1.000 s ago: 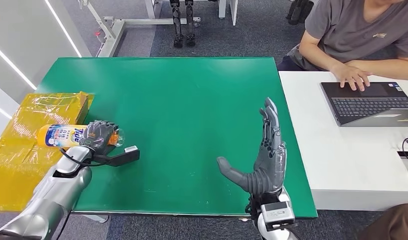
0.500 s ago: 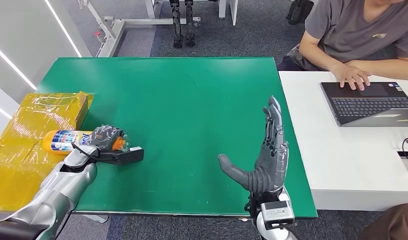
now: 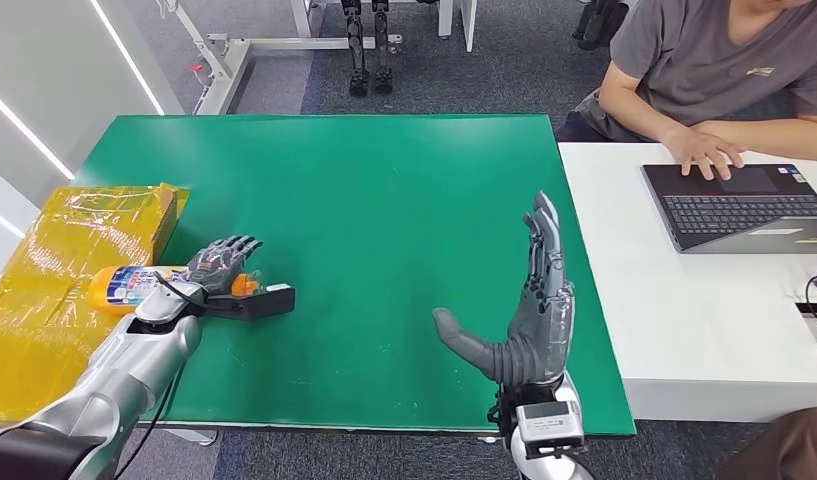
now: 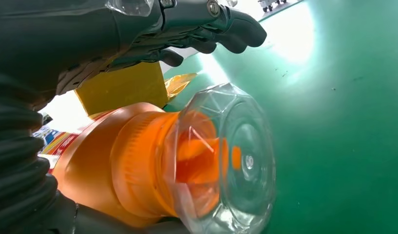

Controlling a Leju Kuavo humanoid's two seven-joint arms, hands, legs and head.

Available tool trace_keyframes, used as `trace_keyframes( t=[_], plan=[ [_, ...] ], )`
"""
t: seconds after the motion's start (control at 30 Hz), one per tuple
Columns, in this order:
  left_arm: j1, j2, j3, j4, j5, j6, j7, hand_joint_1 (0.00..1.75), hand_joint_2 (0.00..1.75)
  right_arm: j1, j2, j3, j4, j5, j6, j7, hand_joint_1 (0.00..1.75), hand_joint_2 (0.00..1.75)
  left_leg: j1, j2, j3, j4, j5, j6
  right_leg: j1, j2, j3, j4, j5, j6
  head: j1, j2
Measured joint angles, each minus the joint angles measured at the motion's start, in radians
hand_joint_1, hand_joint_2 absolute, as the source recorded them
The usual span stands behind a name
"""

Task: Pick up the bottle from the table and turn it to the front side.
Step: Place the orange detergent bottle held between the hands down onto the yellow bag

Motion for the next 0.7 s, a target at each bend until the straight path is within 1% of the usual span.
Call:
trace_keyframes(
  t=[0.23,0.43,0.6,0.7],
  plan=[
    [0.006,0.007,0.005,0.005,0.023,0.036,-0.017,0.0,1.75,0.004,0.001,-0.002,-0.002,0.015,0.001,0.007,0.0,1.75,0.0,0.0,0.0,0.0,0.0,0.0,0.0,0.0,0.0,0.0,0.0,0.0,0.0,0.0],
    [0.031,0.028,0.032,0.003,0.072,0.1,-0.049,0.0,1.75,0.015,0.001,-0.004,-0.002,0.017,-0.012,0.009,0.0,1.75,0.0,0.001,0.0,0.0,0.0,0.0,0.0,0.0,0.0,0.0,0.0,0.0,0.0,0.0],
    [0.086,0.061,0.067,-0.048,0.122,0.127,-0.077,0.0,1.75,0.03,0.0,-0.009,-0.006,0.013,-0.014,0.015,0.0,1.75,0.0,0.001,0.0,-0.001,0.0,0.0,0.0,0.001,0.0,0.0,0.0,0.0,0.0,0.0],
    [0.143,0.094,0.077,-0.122,0.132,0.109,-0.075,0.0,1.75,0.037,0.0,-0.013,-0.007,0.002,-0.001,0.024,0.0,1.75,0.0,0.001,0.0,-0.001,0.0,0.0,0.0,0.001,-0.001,0.0,0.0,0.0,0.0,0.0]
  ],
)
